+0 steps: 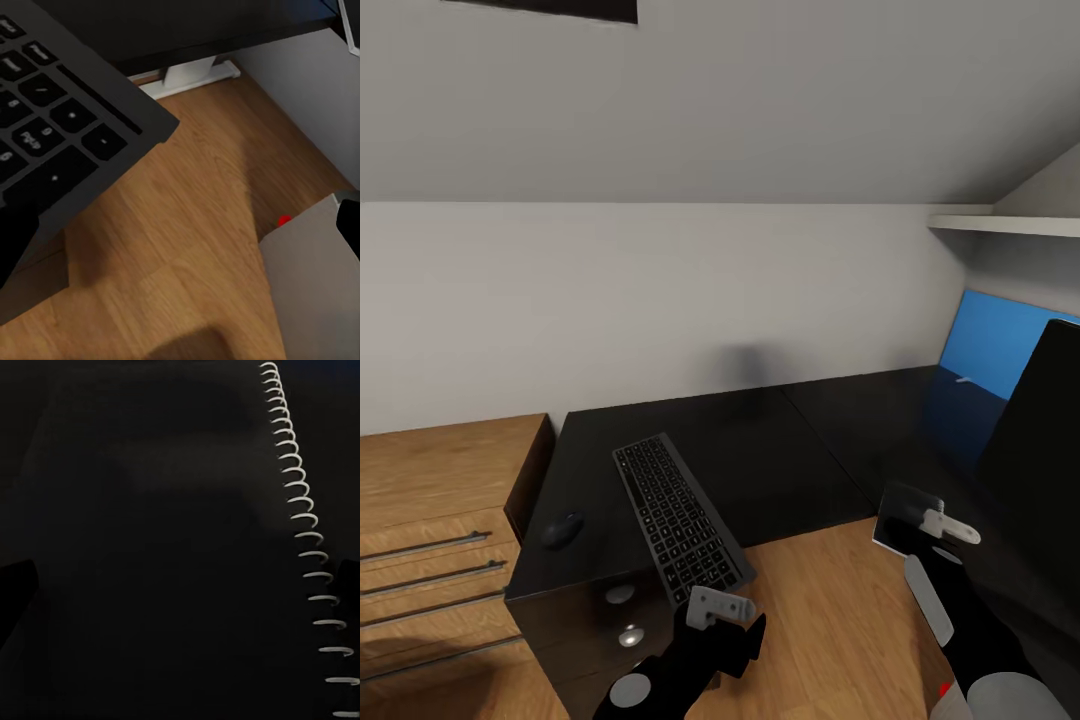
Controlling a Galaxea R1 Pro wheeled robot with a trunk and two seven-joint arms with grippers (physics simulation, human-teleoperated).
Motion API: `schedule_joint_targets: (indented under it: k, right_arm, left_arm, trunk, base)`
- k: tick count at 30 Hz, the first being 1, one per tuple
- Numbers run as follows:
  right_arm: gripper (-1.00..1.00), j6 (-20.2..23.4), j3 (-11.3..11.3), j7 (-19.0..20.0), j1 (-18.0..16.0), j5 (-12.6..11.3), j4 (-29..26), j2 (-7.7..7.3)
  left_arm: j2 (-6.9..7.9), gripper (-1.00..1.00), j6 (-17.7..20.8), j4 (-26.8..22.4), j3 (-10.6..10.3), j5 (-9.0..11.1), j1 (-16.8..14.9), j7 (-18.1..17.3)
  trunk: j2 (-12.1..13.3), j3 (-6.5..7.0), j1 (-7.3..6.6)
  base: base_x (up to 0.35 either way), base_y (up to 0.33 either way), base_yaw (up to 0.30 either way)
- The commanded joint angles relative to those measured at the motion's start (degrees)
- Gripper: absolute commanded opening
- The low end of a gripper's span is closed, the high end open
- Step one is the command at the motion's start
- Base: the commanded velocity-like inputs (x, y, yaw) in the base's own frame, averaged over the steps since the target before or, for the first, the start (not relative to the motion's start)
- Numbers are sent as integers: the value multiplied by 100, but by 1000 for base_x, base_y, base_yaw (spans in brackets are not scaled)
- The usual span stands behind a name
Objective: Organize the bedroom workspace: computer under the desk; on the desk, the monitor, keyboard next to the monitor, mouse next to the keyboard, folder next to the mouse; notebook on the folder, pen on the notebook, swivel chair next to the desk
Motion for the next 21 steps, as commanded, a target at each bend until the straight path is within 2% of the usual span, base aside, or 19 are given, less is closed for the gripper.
schedule_joint_targets:
  k: [1,9,16,21]
  right_arm:
    - [100,5,13,-16,1,-151,217,0]
    - [100,5,18,-16,1,-146,217,0]
    - [100,5,20,-16,1,-145,217,0]
    - [100,5,20,-16,1,-146,217,0]
  left_arm:
    - [4,100,5,-8,-13,60,-9,59]
    - [4,100,5,-8,-13,59,-9,59]
    - [4,100,5,-8,-13,58,-9,59]
    - [4,100,5,-8,-13,58,-9,59]
  trunk:
    - [-3,-7,0]
    - [-3,-7,0]
    - [-3,-7,0]
    - [-3,-7,0]
  base:
    - [0,0,16]
    - [0,0,20]
    - [0,0,144]
    - [0,0,45]
